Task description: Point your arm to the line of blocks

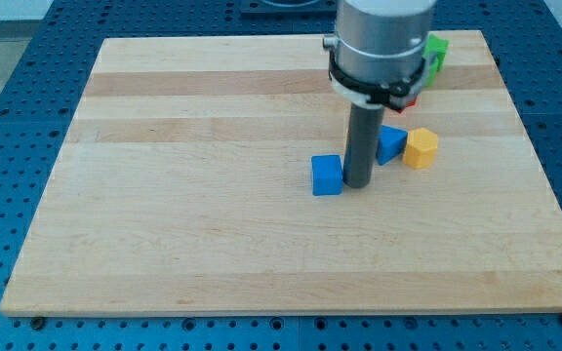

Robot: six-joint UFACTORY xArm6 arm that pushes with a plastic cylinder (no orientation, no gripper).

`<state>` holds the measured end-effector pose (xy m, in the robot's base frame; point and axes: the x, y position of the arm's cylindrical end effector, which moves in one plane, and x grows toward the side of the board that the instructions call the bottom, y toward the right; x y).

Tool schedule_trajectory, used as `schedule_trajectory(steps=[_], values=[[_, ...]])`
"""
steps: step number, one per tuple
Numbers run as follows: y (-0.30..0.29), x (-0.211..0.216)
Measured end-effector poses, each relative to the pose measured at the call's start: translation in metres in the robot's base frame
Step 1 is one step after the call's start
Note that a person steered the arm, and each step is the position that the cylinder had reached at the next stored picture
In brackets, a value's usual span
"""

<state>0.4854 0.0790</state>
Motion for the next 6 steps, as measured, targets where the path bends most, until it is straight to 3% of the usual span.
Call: schedule_trajectory(steps=[3, 6], values=[[0.137, 0.008], [0.117, -0.024]])
